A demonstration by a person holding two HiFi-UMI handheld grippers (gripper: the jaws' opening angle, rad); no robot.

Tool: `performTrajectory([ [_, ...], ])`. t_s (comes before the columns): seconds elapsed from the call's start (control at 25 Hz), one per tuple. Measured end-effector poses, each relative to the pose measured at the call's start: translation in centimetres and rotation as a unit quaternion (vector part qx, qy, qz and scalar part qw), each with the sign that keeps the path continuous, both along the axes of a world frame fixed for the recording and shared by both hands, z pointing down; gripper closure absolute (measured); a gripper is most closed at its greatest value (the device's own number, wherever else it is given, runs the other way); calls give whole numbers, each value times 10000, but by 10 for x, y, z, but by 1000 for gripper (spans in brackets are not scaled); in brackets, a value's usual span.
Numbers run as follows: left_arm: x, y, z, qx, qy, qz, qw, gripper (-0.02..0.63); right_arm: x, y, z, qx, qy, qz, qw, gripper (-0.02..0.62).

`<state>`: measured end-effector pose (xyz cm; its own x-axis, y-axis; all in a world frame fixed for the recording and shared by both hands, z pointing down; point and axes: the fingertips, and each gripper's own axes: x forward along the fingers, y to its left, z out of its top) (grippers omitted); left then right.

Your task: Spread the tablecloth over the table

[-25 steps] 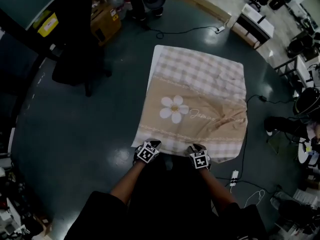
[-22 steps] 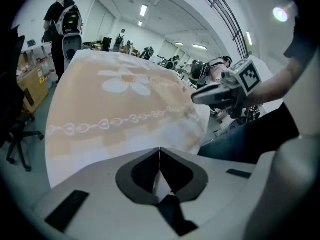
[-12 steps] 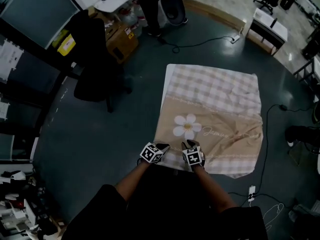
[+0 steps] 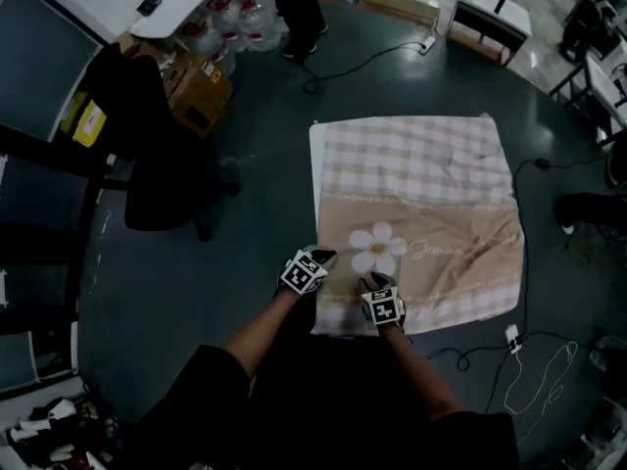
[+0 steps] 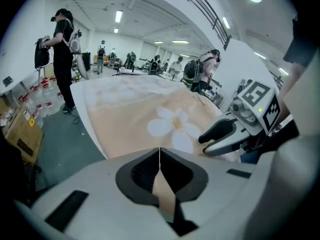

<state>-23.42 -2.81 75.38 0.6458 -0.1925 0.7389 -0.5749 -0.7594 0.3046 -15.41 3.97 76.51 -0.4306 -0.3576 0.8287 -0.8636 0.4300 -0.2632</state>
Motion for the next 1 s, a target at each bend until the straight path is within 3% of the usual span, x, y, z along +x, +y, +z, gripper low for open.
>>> performTrajectory([
  [0.28, -50, -54, -4, 532, 252, 1130, 9918, 588, -32, -1, -16, 161, 313, 1613, 9863, 442],
  [0.44, -65, -89, -20, 536, 273, 1297, 9897, 588, -56, 7, -24, 238, 315, 1921, 9806, 442],
  [0.56, -53, -111, -32, 755, 381, 1656, 9826, 586, -47, -1, -28, 423, 279, 2340, 9709, 442],
  [0.72, -22, -123, -52, 1036, 647, 2265, 9663, 586, -33, -2, -35, 427, 136, 2824, 9583, 440],
  [0.84, -13, -142, -50, 1347, 526, 2753, 9504, 586, -38, -2, -34, 326, 281, 3021, 9523, 433],
  [1.0, -1, -184, -17, 1614, 293, 3588, 9189, 567, -19, -1, -29, 475, 583, 3891, 9181, 433],
])
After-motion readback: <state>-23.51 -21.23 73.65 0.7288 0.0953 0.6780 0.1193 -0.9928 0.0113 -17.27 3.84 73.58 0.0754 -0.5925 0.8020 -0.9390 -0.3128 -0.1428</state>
